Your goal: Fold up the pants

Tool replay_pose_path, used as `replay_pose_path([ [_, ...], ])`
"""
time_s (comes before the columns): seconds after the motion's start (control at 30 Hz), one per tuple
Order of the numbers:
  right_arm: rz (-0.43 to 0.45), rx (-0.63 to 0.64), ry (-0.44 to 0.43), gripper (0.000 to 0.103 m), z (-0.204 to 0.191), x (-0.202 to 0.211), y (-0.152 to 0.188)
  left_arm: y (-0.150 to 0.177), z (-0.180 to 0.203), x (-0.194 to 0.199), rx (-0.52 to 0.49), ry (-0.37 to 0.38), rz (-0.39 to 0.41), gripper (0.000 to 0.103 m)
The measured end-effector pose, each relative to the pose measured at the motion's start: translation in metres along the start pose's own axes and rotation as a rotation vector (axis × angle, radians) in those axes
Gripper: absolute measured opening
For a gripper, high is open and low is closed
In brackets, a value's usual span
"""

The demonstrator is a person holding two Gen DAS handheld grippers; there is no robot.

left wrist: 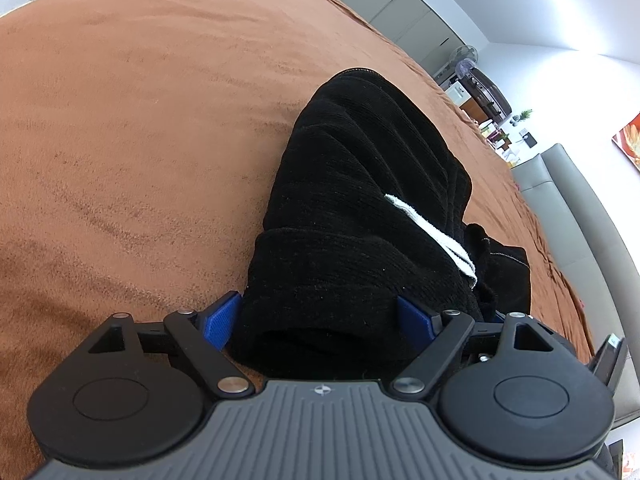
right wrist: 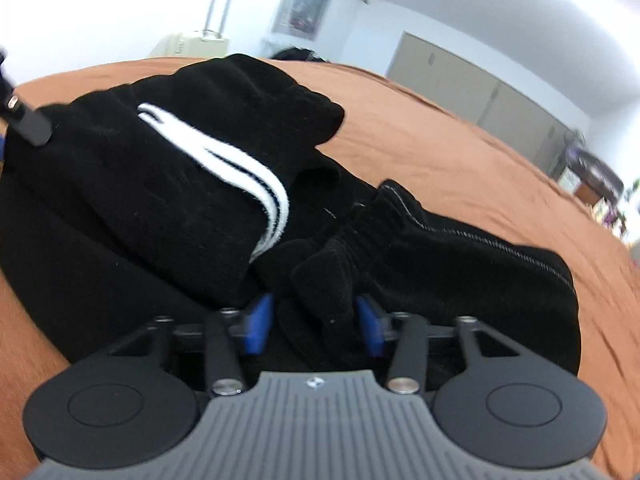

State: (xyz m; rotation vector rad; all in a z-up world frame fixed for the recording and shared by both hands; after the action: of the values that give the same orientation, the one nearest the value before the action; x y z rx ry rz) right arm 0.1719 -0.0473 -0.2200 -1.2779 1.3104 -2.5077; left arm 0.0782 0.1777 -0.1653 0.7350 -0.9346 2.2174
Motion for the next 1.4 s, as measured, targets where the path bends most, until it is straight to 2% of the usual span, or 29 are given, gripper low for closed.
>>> replay_pose_path([
  [0.07, 0.012, 0.078, 0.052, 0.015, -0.001, 0.011, -0.002, -0.001, 0.000, 0.008, -0.001, 0.004, 0.045, 0.094],
  [0.17, 0.015, 0.121, 0.065, 0.015, 0.007, 0.034, 0.001, -0.004, 0.000, 0.016, 0.000, 0.004, 0.086, 0.094],
  [0.2, -0.015, 0.137, 0.047, 0.015, 0.007, 0.035, 0.007, -0.006, 0.003, 0.017, 0.001, 0.005, 0.097, 0.094],
  [0.27, -0.059, 0.235, 0.055, 0.015, 0.005, 0.017, 0.016, -0.009, 0.011, 0.018, -0.014, 0.008, 0.109, 0.094],
  [0.3, -0.058, 0.264, 0.066, 0.018, 0.001, 0.013, 0.020, -0.010, 0.016, 0.018, -0.025, 0.005, 0.113, 0.094],
  [0.4, -0.049, 0.218, 0.081, 0.024, 0.003, 0.014, 0.017, -0.011, 0.034, 0.023, -0.088, -0.010, 0.139, 0.094],
  [0.43, -0.039, 0.156, 0.062, 0.029, 0.009, 0.018, 0.013, -0.011, 0.040, 0.026, -0.113, -0.011, 0.155, 0.094],
  [0.47, -0.022, 0.094, 0.043, 0.040, 0.015, 0.022, 0.011, -0.011, 0.045, 0.028, -0.136, -0.011, 0.168, 0.094],
  [0.5, 0.004, 0.018, 0.023, 0.046, 0.025, 0.031, 0.009, -0.010, 0.050, 0.031, -0.166, -0.012, 0.186, 0.094],
  [0.6, 0.074, -0.264, -0.027, 0.058, 0.060, 0.063, 0.015, -0.011, 0.067, 0.032, -0.252, -0.012, 0.214, 0.094],
  [0.7, 0.139, -0.626, -0.012, 0.065, 0.107, 0.090, 0.043, -0.006, 0.091, 0.021, -0.334, 0.008, 0.192, 0.094],
  [0.8, 0.182, -1.039, 0.014, 0.066, 0.151, 0.105, 0.094, 0.003, 0.120, 0.002, -0.420, 0.020, 0.155, 0.094],
  [0.83, 0.185, -1.147, 0.068, 0.066, 0.162, 0.108, 0.113, 0.006, 0.130, -0.005, -0.437, 0.030, 0.141, 0.094],
  [0.9, 0.142, -1.236, 0.155, 0.067, 0.173, 0.106, 0.140, 0.014, 0.149, -0.020, -0.461, 0.054, 0.116, 0.094],
  [0.93, 0.136, -1.280, 0.134, 0.067, 0.176, 0.103, 0.149, 0.018, 0.156, -0.026, -0.475, 0.063, 0.109, 0.094],
  [1.07, 0.216, -1.468, -0.076, 0.067, 0.180, 0.090, 0.165, 0.039, 0.193, -0.049, -0.583, 0.067, 0.055, 0.094],
  [1.2, 0.224, -1.509, -0.141, 0.066, 0.188, 0.069, 0.160, 0.062, 0.220, -0.064, -0.681, 0.066, 0.001, 0.094],
  [1.27, 0.199, -1.514, -0.207, 0.066, 0.189, 0.053, 0.155, 0.071, 0.228, -0.070, -0.711, 0.065, -0.013, 0.094],
  [1.3, 0.156, -1.512, -0.231, 0.066, 0.189, 0.042, 0.152, 0.073, 0.231, -0.073, -0.719, 0.065, -0.017, 0.094],
  [1.33, 0.124, -1.508, -0.242, 0.066, 0.186, 0.034, 0.146, 0.075, 0.234, -0.075, -0.726, 0.069, -0.021, 0.094],
  [1.4, 0.118, -1.531, -0.262, 0.066, 0.187, 0.023, 0.141, 0.076, 0.239, -0.082, -0.724, 0.087, -0.025, 0.094],
])
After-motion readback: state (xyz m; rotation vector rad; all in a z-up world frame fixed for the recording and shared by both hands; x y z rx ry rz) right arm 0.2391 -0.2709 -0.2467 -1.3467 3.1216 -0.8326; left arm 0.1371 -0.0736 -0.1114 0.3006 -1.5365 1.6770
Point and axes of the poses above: each gripper's, at about its wrist camera, not at the fingertips, and x roughly against the way its jaws point, z to its right, y to its underside, the point moved 6 cm from there along -x, roughly the way its jaws point, and after that the axes turned 5 degrees about -z, right-handed, at the moved point
